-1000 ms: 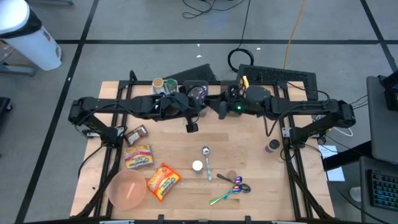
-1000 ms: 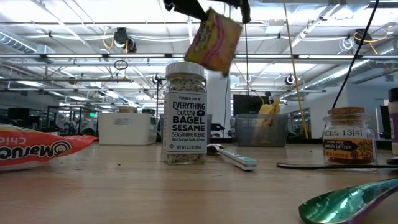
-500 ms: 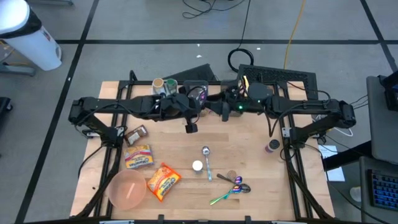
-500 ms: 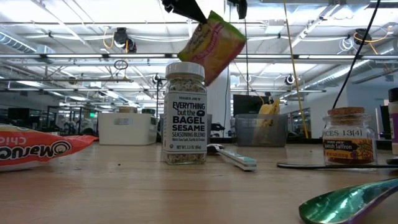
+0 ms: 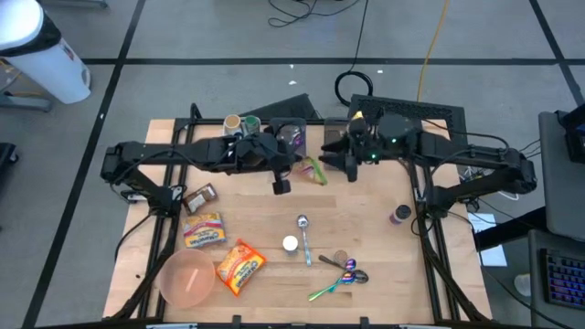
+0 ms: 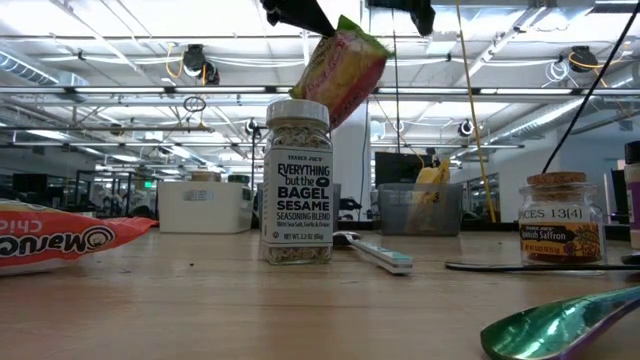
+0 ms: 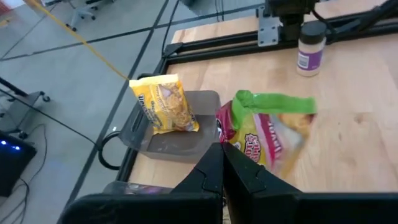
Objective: Pick & Place Food Item
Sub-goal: Put the green noodle pack into the right black bin
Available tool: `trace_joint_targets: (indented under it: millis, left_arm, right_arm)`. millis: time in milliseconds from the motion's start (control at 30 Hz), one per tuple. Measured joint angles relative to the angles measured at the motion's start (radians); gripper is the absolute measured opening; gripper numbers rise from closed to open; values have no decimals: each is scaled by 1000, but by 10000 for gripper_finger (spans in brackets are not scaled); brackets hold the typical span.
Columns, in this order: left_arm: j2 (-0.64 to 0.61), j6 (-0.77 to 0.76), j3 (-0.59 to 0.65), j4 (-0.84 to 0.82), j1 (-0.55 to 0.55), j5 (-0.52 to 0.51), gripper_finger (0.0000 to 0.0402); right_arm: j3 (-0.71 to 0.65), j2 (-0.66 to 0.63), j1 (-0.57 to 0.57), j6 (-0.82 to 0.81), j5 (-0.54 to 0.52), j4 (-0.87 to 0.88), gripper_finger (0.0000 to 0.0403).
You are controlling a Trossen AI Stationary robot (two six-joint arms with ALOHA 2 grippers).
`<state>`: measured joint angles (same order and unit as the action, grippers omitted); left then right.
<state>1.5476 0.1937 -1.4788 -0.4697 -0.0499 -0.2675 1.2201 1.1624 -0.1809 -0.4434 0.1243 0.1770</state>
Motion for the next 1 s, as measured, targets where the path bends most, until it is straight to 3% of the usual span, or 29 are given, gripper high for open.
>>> trace_joint_targets:
  millis: [167,367,800,1000]
  left_arm:
    - [0,-32,0,3,-26,5,0]
    - [0,-52,0,5,-45,39,0]
    - [0,-75,0,20,-54,66,0]
    - [0,-77,0,19,-54,66,0]
  right_arm:
    - [-1,20,30,19,-65,123,201]
    - [0,32,46,58,-151,149,201]
    - [-1,121,46,63,-150,146,199]
    - [-1,130,45,56,-150,144,157]
